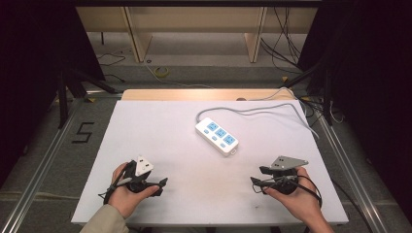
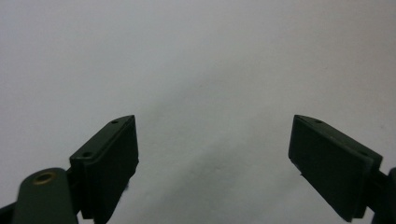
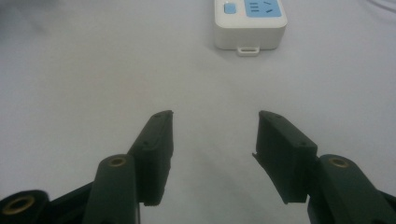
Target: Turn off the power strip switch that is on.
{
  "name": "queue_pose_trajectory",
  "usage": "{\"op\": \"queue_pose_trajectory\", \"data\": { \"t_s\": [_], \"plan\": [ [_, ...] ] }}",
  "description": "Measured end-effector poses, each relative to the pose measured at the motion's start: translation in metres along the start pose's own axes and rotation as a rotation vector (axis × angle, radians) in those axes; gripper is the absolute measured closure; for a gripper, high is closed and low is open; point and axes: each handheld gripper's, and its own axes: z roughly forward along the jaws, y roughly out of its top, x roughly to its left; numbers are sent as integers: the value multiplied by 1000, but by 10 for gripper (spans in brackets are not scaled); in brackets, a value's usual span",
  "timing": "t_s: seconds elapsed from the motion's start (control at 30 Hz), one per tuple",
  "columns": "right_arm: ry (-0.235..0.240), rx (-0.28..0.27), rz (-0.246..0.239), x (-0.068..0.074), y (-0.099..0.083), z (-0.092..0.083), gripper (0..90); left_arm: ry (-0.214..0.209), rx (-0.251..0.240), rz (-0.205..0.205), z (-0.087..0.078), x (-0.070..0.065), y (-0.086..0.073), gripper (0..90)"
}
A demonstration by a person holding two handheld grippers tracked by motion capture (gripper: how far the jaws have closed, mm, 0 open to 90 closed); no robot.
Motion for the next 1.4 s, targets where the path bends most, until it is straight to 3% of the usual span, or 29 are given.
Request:
{"op": "queue_pose_trajectory", "data": {
  "t_s": [0.4,0.63,0.9,1.4],
  "plan": [
    [5,-2,-20,3,9,1,573,-8,-1,-1,0,-1,-2,156],
    [5,-1,-49,3,19,6,731,-8,-2,-1,0,0,-4,156],
    [-31,22,-31,-2,27,12,892,-7,-6,-1,0,-1,-4,156],
    [-57,49,-24,-6,38,16,900,-2,-4,9,0,-1,-3,156]
  ]
}}
